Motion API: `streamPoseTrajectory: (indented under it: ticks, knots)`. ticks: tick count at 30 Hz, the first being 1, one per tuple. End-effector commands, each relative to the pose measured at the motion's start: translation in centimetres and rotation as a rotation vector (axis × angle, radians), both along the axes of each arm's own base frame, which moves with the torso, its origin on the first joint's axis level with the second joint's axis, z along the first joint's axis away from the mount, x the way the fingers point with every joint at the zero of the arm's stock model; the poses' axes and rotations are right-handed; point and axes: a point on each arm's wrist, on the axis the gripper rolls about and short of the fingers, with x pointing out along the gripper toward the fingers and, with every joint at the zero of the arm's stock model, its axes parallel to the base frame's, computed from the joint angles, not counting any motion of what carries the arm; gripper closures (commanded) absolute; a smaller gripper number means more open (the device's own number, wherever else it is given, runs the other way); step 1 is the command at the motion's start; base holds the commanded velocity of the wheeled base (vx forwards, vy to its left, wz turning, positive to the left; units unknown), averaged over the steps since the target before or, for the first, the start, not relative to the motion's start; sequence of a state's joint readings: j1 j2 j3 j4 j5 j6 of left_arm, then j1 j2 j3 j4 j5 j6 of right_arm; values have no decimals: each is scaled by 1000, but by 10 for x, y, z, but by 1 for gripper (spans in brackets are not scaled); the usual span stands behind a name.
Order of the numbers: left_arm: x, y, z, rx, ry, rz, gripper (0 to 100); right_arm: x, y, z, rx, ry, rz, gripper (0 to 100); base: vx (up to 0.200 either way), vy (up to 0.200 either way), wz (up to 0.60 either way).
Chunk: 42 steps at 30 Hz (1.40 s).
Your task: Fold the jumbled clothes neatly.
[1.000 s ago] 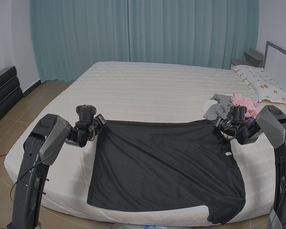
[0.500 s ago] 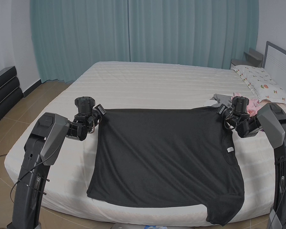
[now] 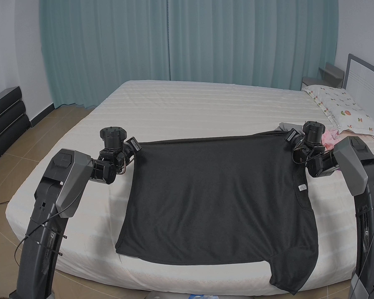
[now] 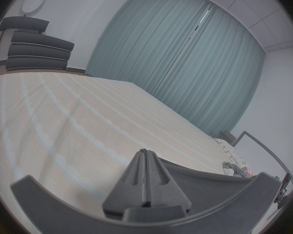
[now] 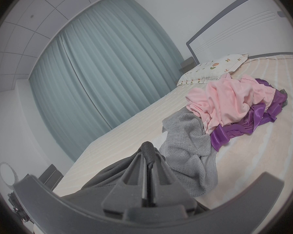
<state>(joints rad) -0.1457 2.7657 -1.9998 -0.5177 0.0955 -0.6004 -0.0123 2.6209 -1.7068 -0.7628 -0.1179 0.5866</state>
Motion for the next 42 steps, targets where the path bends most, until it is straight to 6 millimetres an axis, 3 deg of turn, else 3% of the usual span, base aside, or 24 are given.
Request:
streamPoseTrajectory:
  ticks: [1, 6, 15, 24, 25, 30, 34, 36, 38, 39, 42]
  knots:
    - [0, -2, -2, 1, -4, -7, 100, 3, 0, -16, -2, 19, -12, 100, 0, 0, 0]
    - [0, -3, -1, 9, -15, -13, 100, 3, 0, -22, -7, 29, -21, 100, 0, 0, 0]
    - [-1, -9, -28, 20, 30, -23, 100, 3, 2, -50, -10, 80, -17, 100, 0, 0, 0]
    - [-1, -11, -37, 24, 50, -23, 100, 1, 8, -67, -20, 115, -3, 100, 0, 0, 0]
    - [-1, -11, -40, 25, 54, -22, 0, 1, 11, -69, -20, 121, 4, 0, 0, 0, 0]
    - [-1, -11, -41, 26, 54, -16, 0, -1, 11, -64, -17, 113, 11, 0, 0, 0, 0]
    - [-1, -8, -35, 33, 47, 15, 0, -9, 5, -42, -14, 74, 12, 0, 0, 0, 0]
    - [-3, -1, -17, 32, 34, 53, 0, -20, 2, -20, -3, 57, 27, 0, 0, 0, 0]
    - [-10, 5, -6, 28, 45, 65, 0, -30, 1, -7, 6, 48, 42, 0, 0, 0, 0]
    - [-22, 9, 7, 25, 69, 62, 0, -42, 1, 6, 18, 46, 72, 0, 0, 0, 0]
    - [-54, 14, 28, 3, 109, 8, 0, -77, 5, 20, 43, 82, 154, 0, 0, 0, 0]
